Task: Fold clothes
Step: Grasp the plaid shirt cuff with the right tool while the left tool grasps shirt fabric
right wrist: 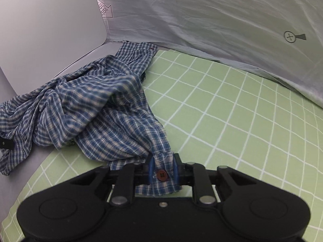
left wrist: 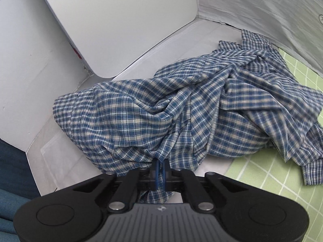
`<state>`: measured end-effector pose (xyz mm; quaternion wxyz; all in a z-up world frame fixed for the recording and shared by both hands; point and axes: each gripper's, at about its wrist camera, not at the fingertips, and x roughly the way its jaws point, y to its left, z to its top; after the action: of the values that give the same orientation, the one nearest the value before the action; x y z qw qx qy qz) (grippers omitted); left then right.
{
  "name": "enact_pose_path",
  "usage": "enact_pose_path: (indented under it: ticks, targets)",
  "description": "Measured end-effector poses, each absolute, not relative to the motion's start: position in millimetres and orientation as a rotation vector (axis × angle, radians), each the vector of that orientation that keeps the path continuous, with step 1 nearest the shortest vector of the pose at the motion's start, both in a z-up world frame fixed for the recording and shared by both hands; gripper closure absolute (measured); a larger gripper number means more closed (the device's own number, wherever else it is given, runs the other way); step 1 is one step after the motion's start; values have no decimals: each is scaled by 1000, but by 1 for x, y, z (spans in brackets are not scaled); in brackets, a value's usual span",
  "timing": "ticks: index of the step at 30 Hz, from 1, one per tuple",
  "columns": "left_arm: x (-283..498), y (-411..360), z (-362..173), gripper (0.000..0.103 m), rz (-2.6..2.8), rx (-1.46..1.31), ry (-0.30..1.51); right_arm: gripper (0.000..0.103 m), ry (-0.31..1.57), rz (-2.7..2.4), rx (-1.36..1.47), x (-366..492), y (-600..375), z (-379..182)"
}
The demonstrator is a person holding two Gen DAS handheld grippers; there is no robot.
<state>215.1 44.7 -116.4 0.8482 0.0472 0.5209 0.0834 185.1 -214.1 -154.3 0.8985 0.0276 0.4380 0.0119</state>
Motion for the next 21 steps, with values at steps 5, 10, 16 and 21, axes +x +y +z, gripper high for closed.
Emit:
enact_pose_path:
  ticks: [5, 10, 16, 21]
  targets:
    - [178, 7, -91, 103, 50, 98, 1050, 85, 858, -136, 137, 128, -277, -141]
    - [122, -55, -79, 103, -59, 138, 1033, 86, 840, -337, 141, 68, -346, -132]
    - [61, -117, -77, 100, -114, 97, 1066, 86, 850, -608, 155, -9, -461, -123]
    - [29, -145, -79, 99, -112, 91, 1084, 86, 869, -888, 195, -90, -547, -122]
